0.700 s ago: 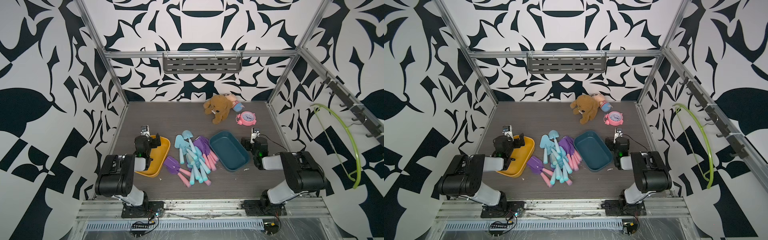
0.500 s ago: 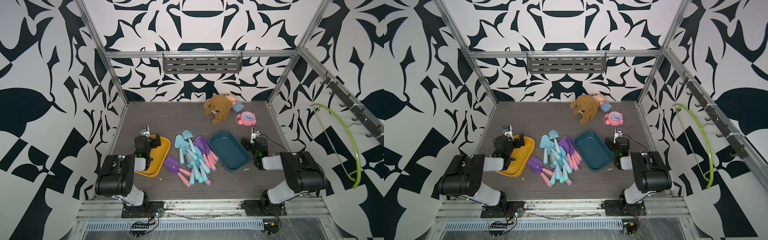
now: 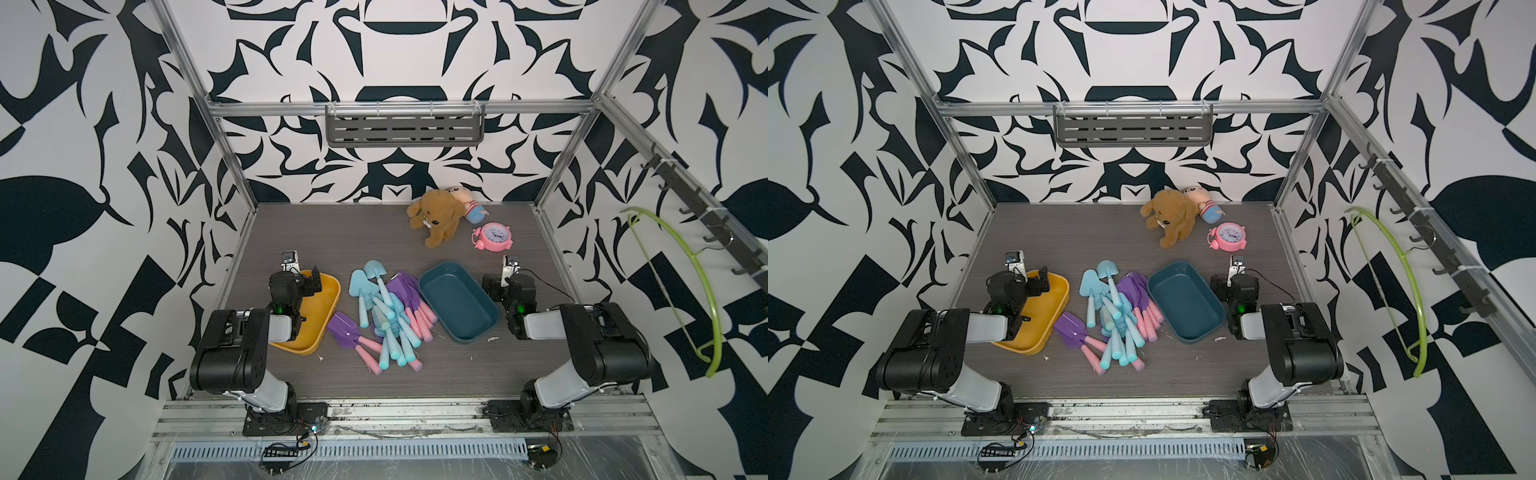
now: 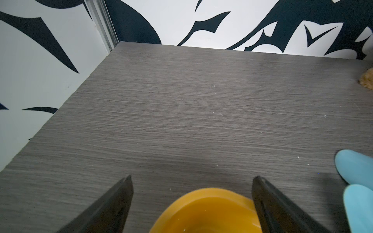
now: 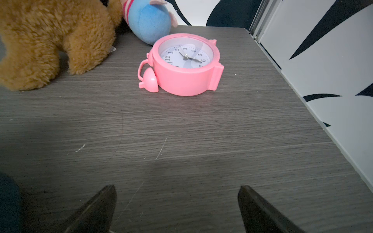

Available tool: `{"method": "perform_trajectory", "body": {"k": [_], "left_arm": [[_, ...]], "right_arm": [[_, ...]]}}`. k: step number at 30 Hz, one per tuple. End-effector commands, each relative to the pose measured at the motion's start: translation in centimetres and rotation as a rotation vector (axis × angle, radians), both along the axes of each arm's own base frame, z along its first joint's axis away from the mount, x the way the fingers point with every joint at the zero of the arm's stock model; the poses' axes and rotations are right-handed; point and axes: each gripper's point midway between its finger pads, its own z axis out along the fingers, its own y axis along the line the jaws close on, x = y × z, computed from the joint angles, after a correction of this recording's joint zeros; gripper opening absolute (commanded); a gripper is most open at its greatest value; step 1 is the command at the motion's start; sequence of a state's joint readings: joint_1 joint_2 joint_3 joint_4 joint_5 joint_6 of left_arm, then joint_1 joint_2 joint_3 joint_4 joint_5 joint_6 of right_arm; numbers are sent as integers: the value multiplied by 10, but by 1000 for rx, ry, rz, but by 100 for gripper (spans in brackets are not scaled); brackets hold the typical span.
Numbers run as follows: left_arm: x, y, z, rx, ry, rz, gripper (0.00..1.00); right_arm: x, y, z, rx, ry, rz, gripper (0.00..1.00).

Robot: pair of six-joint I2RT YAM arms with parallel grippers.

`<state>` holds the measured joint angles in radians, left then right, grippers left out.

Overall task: Sort the small shovels by color and place them into the storage box
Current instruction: Adjust the storage box at the center of the board.

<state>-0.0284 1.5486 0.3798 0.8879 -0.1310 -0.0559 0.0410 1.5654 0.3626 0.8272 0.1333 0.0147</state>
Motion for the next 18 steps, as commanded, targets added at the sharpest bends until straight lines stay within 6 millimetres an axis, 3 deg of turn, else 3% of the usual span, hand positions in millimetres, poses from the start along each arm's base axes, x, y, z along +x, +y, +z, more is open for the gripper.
{"method": "perform_trajectory", "body": {"k": [1,13,15,18], "left_arm": [[0,-2,-1,1,6,-12,99],[-1,-4,0,7,2,-23,99],[2,-5,7,5,-4,-29,99],[8,-8,14,11,65,-50,99]], "right_arm": [[7,6,15,0,-49,24,100],[6,5,16,-2,-55,24,100],[8,5,20,-4,-55,21,100],[17,4,29,-15,65,15,100]]}}
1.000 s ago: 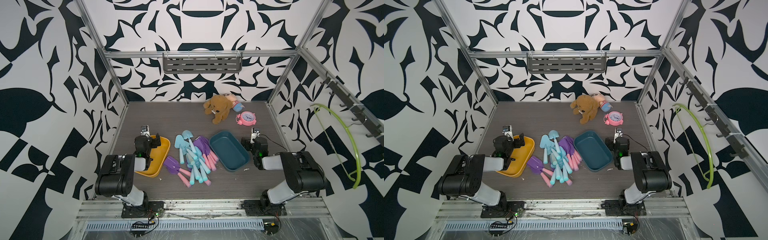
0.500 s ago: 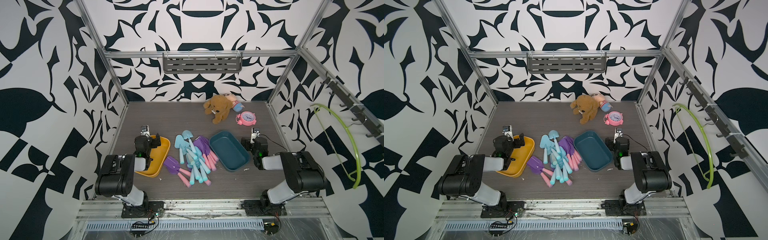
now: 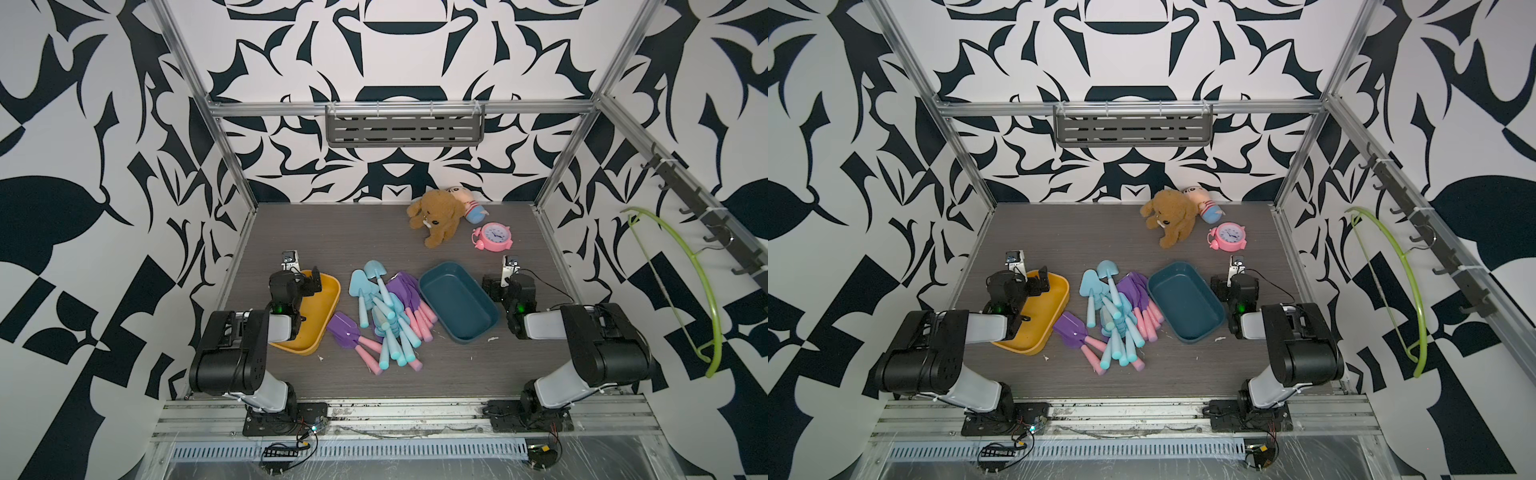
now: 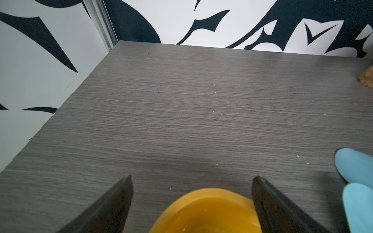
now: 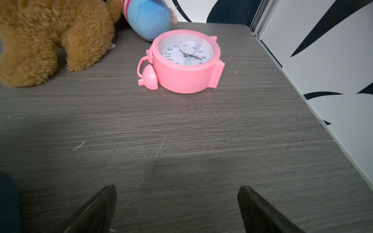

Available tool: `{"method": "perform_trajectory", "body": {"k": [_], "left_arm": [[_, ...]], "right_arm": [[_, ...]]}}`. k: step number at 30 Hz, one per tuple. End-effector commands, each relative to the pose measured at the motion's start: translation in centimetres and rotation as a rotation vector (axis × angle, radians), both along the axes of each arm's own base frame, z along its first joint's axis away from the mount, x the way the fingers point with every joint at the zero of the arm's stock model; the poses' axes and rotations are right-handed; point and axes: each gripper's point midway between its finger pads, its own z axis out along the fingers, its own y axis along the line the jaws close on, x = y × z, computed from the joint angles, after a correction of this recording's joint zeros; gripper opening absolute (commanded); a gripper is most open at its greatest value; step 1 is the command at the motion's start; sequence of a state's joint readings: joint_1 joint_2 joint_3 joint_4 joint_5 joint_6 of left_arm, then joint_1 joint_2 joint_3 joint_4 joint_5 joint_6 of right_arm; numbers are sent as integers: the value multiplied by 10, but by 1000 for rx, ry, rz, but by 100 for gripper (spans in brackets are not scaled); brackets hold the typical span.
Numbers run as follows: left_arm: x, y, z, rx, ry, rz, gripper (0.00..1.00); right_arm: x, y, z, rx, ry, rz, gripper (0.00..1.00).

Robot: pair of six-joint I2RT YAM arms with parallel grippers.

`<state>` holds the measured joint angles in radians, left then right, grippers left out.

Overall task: Sort the small shovels by color and place them into the storage box
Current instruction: Adjust the storage box at the center of the board.

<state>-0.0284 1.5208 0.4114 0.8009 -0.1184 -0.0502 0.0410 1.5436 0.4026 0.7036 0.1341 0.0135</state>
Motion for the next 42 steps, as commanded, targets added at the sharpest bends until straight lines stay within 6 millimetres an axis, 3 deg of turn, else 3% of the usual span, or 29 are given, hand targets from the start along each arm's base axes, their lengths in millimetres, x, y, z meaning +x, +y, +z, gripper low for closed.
{"method": "perform_trajectory", "body": {"k": [1,5,7,10,14,17,22,28,30,33,36,42], "left_arm": [[9,-6,12,13,65,-37,99],[12,-18,19,32,152,-122,99],[12,-31,28,35,210,-214,100],[9,-44,47,-12,324,-284,99],[-2,-66,81,-124,387,-375,100],[-10,-83,97,-232,425,-440,99],[-22,-102,93,-339,458,-497,99],[-33,-105,64,-374,494,-499,99],[-35,-107,58,-387,502,-506,99],[-35,-108,53,-403,516,-507,99],[-36,-110,50,-418,530,-509,99],[-40,-111,49,-427,528,-519,99]], "right_arm": [[21,1,35,-17,92,-5,99],[35,-8,56,-40,351,-76,100],[38,5,64,-3,405,-18,100],[36,23,88,57,352,47,99],[13,57,121,217,340,163,100],[-17,91,125,281,424,240,99],[-71,153,106,217,551,380,99],[-108,183,74,231,666,432,99],[-116,191,65,238,706,457,93],[-116,200,52,241,734,461,79],[-106,210,46,268,731,466,71],[-88,235,33,349,752,486,68]]}}
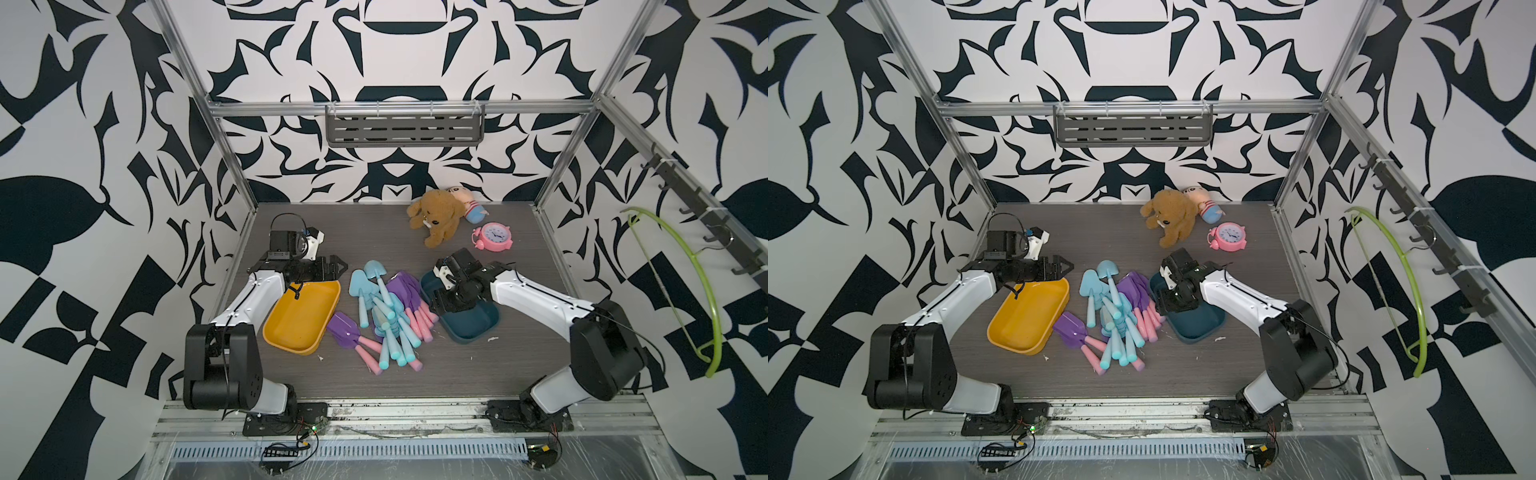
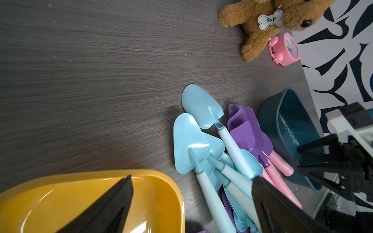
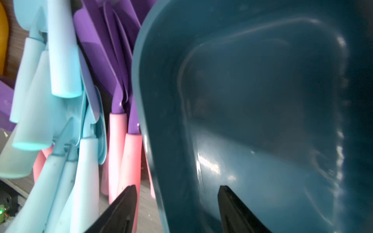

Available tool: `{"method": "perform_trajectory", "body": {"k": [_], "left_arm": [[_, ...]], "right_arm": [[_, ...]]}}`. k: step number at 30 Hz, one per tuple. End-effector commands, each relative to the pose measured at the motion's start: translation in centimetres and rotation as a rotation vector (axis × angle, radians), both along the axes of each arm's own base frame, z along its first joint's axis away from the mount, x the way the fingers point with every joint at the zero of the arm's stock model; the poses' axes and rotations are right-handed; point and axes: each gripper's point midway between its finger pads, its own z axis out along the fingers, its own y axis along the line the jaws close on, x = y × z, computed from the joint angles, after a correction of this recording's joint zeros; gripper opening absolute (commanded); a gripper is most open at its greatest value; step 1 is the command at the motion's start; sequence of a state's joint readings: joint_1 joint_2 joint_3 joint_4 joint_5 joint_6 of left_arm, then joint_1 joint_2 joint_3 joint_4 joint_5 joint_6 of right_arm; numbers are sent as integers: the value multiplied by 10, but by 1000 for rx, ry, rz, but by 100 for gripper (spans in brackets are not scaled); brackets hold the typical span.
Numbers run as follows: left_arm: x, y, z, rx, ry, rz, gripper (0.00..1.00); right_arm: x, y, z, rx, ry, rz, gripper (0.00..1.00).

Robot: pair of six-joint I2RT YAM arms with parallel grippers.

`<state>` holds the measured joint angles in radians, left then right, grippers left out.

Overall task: Sort the small shovels by color and place them into the storage box
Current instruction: Adjust the storage box at the center of the board.

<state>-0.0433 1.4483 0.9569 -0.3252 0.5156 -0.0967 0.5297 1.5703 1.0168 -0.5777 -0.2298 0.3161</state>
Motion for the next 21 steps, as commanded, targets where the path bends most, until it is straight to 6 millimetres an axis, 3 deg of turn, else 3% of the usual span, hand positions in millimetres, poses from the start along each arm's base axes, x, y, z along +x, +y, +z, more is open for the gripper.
{"method": "perform_trajectory", "body": {"k": [1,9,16,21], "left_arm": [[-5,-4,-4,-23,9,-16,99],[-6,-5,-4,-32,9,-18,99],[-6,-8,-7,-61,31,-21,99],[-7,-10,-9,-74,40,-23,100]], "right_arm": [[21,24,12,98,-29,-15,67],[39,23,-2,94,-35,-163,52],[49,2,-10,61,-52,-350,41],[56,-18,-15,35,-55,-451,39]]}}
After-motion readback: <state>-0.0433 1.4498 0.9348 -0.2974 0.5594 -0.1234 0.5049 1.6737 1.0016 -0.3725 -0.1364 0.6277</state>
